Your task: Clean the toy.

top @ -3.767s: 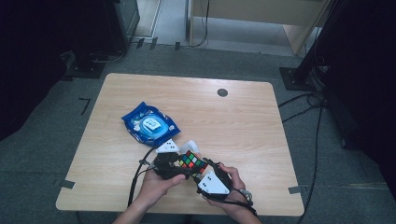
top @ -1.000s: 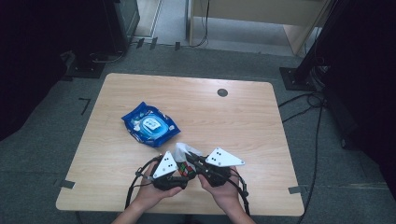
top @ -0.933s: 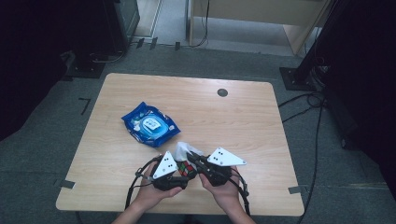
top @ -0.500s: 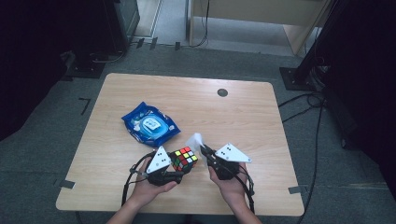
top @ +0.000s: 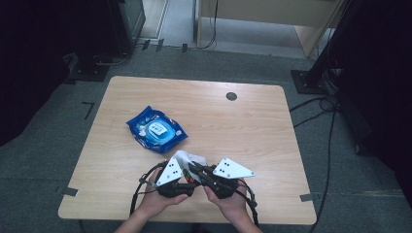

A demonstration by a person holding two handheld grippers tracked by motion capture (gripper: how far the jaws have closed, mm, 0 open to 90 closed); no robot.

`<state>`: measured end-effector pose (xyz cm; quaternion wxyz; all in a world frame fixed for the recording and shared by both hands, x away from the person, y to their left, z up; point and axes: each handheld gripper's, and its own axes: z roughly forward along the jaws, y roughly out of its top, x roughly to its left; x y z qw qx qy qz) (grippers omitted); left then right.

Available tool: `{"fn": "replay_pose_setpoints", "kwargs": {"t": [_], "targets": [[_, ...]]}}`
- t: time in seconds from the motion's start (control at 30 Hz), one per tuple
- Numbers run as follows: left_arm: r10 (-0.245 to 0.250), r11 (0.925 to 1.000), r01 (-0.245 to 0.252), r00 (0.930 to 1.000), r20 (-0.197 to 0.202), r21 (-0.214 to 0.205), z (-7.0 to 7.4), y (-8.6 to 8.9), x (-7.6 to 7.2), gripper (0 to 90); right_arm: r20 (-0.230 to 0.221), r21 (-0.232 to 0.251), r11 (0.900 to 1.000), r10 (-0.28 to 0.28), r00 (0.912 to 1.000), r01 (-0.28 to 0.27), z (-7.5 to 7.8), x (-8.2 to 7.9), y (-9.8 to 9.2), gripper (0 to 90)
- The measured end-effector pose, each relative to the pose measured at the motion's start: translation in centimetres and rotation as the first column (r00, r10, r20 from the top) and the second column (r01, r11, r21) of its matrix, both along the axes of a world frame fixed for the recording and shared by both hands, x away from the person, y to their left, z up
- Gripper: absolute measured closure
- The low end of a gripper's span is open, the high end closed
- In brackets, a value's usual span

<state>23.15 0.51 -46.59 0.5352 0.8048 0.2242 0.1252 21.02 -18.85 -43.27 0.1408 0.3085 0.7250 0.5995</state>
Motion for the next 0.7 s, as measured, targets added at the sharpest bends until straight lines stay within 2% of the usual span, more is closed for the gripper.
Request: {"fn": "replay_pose_setpoints", "kwargs": {"t": [0.1,0.2,0.37,0.47,0.53,0.6,0.63,0.67,0.7], "targets": [[0.0,1.0,0.0,0.9999,-0.01,-0.01,-0.1,0.1,0.1,34.2,0.008,-0.007,0.9998,-0.019,0.9998,0.019,-0.3,0.3,-0.3,88.0],[0.004,1.0,-0.004,0.9999,-0.01,-0.001,-0.1,0.2,0.2,34.2,0.0,0.007,0.9991,-0.041,0.9992,0.041,-0.8,0.8,-0.8,87.9],[0.008,1.0,-0.008,0.9999,-0.011,-0.004,0.1,0.3,0.2,34.2,-0.03,0.027,0.9961,-0.083,0.9961,0.084,-1.5,1.6,-2.0,87.7],[0.012,0.9999,-0.012,0.9999,-0.01,0.005,0.0,0.2,0.2,34.3,-0.046,0.001,0.995,-0.1,0.9939,0.1,-1.8,2.1,-2.5,86.9],[0.011,0.9999,-0.011,0.9999,-0.003,-0.002,0.0,0.3,0.1,34.2,-0.076,-0.032,0.9905,-0.136,0.9878,0.134,-2.2,2.7,-2.9,86.5],[0.007,0.9992,-0.007,1.0,0.004,-0.038,0.4,0.6,0.1,34.3,-0.105,-0.127,0.9744,-0.199,0.9744,0.185,-3.0,3.4,-3.2,86.0],[0.013,0.9994,-0.013,0.9998,0.014,-0.033,0.6,0.7,0.1,34.3,-0.119,-0.148,0.9676,-0.223,0.9676,0.204,-3.6,3.8,-3.5,86.0],[0.018,0.9995,-0.018,0.9996,0.02,-0.026,0.7,0.7,0.1,34.3,-0.142,-0.149,0.9623,-0.249,0.9582,0.228,-4.2,4.1,-4.0,86.1],[0.027,0.9995,-0.027,0.9992,0.028,-0.015,0.6,0.8,0.2,34.3,-0.154,-0.15,0.9592,-0.262,0.9527,0.239,-4.5,4.3,-4.3,86.3]]}}
